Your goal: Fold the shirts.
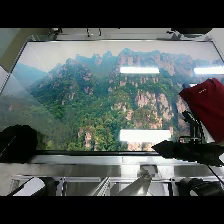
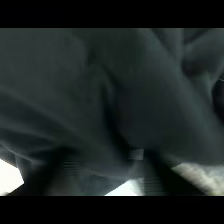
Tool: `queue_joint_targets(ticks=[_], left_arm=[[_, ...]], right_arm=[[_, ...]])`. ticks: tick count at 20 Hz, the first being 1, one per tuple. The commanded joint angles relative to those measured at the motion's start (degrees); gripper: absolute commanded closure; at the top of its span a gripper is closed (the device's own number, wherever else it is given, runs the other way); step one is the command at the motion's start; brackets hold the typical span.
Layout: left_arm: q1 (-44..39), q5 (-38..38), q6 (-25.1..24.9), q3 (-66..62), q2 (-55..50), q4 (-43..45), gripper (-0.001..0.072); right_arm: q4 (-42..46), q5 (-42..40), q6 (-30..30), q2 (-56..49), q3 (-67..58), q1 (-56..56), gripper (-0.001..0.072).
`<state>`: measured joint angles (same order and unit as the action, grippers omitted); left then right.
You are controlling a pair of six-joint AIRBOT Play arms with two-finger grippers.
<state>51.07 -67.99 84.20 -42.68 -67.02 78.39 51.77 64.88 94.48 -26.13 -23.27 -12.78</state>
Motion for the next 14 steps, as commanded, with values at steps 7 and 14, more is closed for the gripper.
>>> queue_joint_targets(ticks=[7,14], left_arm=[[-8.3,-17.3,-15.9,-12.8,4.4,-56.5,0.0700],[-43.8,-1.7,-15.8,-22.5,13.9,-60.0,0.0690]], right_arm=[[0.0,0.0,0.0,0.0,0.0,0.0,0.0691],[0.0,0.0,0.0,0.0,0.0,0.0,0.0691]])
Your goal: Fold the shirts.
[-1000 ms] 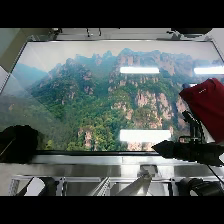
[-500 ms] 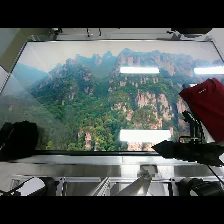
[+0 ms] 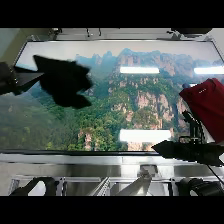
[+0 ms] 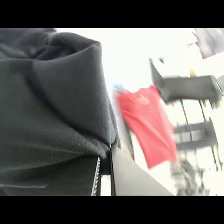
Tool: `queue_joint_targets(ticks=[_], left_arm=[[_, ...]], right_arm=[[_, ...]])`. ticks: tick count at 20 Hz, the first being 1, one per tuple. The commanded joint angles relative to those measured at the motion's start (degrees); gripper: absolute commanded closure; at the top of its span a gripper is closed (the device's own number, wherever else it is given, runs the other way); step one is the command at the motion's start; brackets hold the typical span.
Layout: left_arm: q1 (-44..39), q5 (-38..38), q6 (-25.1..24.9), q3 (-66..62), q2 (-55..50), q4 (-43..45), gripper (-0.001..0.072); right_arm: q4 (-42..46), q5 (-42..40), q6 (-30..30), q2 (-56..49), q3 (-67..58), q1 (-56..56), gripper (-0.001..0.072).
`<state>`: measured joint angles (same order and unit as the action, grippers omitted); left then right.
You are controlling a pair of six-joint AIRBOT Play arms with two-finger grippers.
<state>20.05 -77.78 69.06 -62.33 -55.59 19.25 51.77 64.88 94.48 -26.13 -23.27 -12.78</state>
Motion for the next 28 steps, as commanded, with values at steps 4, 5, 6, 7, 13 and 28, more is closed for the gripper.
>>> queue_joint_targets(ticks=[4,5,6,7,13,28], left_arm=[[-26.7,12.8,0.0,-2.8,-3.0,6.1,0.0690],[-29.4,12.7,0.0,-2.8,-5.5,7.2,0.0690],[-31.6,12.6,0.0,-2.8,-7.9,8.5,0.0624],[-33.3,12.3,0.0,-2.8,-10.3,9.7,0.0313],[-25.6,-3.0,3.3,-8.4,-19.4,10.3,-0.0013],[-29.2,15.5,-5.9,28.8,-20.4,18.3,-0.0013]], right_arm=[[0.0,0.0,0.0,0.0,0.0,0.0,0.0691],[0.0,0.0,0.0,0.0,0.0,0.0,0.0691],[0.0,0.0,0.0,0.0,0.0,0.0,0.0691],[0.0,-0.1,0.0,0.0,0.0,0.0,0.0692],[-3.6,-0.7,-0.2,0.0,0.0,0.0,0.0689],[-36.7,-15.6,-41.5,-40.5,0.0,-0.4,0.0216]])
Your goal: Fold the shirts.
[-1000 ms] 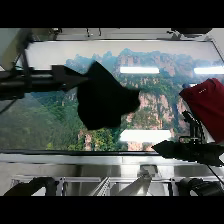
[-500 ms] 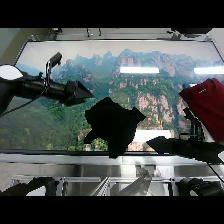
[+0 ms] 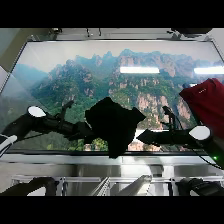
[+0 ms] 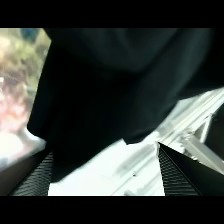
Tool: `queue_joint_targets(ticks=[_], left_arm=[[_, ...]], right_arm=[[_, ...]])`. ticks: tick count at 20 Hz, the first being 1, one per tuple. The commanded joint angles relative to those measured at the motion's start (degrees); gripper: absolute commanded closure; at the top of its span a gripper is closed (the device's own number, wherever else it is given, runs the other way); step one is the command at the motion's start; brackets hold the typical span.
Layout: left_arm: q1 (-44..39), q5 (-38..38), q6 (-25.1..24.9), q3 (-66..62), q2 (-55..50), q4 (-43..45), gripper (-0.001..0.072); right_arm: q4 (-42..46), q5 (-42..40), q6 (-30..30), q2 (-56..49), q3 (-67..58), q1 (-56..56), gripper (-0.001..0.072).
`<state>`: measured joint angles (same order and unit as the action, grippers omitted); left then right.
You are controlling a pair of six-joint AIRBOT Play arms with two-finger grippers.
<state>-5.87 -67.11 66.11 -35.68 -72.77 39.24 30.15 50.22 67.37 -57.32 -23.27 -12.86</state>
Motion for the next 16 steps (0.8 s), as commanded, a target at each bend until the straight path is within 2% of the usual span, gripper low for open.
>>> queue_joint_targets(ticks=[1,3,5,6,8,9,10,11,12,16], left_arm=[[-4.4,4.9,-3.2,1.0,-5.1,-1.7,0.0004],[-6.2,4.2,-3.3,-1.9,-8.3,-1.7,0.0004],[-7.5,2.9,-3.3,-4.9,-10.4,-1.8,0.0012],[-8.0,2.3,-3.2,-6.0,-11.0,-1.8,0.0211],[-7.9,1.2,-3.3,-7.2,-11.0,-1.7,0.0695],[-7.8,1.1,-3.3,-7.4,-10.7,-1.8,0.0709],[-7.8,1.4,-3.3,-7.4,-10.0,-1.8,0.0709],[-7.8,1.5,-3.3,-7.4,-9.2,-1.8,0.0709],[-7.8,1.7,-3.3,-7.4,-8.2,-1.8,0.0709],[-6.5,0.9,-3.0,-7.5,-0.3,-2.0,0.0691]], right_arm=[[-18.9,-0.8,-17.7,-12.2,-0.2,-0.4,0.0256],[-23.6,-0.7,-21.2,-17.3,-0.9,-0.8,0.0255],[-23.9,-0.3,-21.8,-20.7,-1.9,-1.3,0.0255],[-23.9,-0.3,-22.1,-21.6,-2.2,-1.6,0.0255],[-24.0,-0.3,-22.7,-22.3,-2.6,-1.6,0.0282],[-24.0,-0.3,-23.5,-22.2,-3.0,-1.6,0.0507],[-24.3,-0.3,-24.7,-22.2,-3.4,-1.6,0.0649],[-24.2,-0.3,-24.8,-22.2,-3.9,-1.6,0.0651],[-24.2,-0.3,-24.9,-22.2,-4.5,-1.6,0.0692],[-24.2,3.0,-25.6,-19.9,-7.8,-1.3,0.0693]])
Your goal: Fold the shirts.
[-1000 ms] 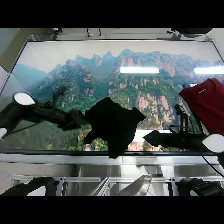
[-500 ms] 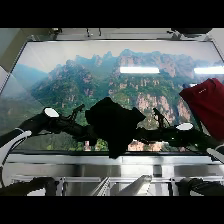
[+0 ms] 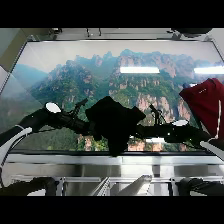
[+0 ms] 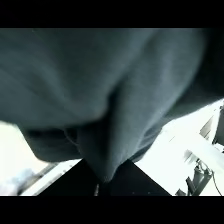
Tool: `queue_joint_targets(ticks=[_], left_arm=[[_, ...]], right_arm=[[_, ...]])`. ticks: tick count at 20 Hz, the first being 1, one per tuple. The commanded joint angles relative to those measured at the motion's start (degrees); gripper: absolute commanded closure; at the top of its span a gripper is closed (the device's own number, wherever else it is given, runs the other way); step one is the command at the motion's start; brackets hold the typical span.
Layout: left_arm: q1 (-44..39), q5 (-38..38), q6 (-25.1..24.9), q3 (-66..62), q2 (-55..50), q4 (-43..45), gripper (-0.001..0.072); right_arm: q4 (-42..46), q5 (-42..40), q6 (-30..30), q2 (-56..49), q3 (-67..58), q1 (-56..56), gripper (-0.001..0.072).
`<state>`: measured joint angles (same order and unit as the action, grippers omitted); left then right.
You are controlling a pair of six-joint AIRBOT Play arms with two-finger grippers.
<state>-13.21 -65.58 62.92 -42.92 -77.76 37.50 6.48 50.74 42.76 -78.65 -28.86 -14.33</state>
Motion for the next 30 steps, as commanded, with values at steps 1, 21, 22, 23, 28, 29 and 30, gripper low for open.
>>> queue_joint_targets(ticks=[1,21,22,23,28,29,30], left_arm=[[2.3,-1.4,0.4,-0.2,8.0,-1.0,0.0691],[37.3,-16.8,1.7,-37.3,39.4,-18.1,0.0682],[37.2,-17.0,0.8,-34.2,37.1,-18.0,0.0682],[36.4,-16.8,-1.3,-30.7,34.2,-18.0,0.0682],[31.4,-8.3,-11.2,-16.9,15.0,-14.5,0.0663],[31.4,-6.8,-12.9,-16.1,10.8,-14.5,0.0446],[31.7,-6.2,-13.5,-16.2,6.6,-14.7,0.0337]], right_arm=[[-0.5,5.4,-1.0,3.5,-4.0,0.9,0.0693],[5.1,4.1,2.4,38.7,-37.5,13.1,0.0692],[6.2,4.0,1.8,34.1,-37.5,12.9,0.0692],[6.8,3.4,1.0,28.7,-37.5,12.7,0.0692],[4.4,-1.9,0.3,-1.3,-37.5,11.4,0.0604],[1.3,-2.3,-1.7,-6.5,-37.5,11.2,0.0368],[-3.1,-1.8,-4.3,-11.1,-37.5,11.3,0.0160]])
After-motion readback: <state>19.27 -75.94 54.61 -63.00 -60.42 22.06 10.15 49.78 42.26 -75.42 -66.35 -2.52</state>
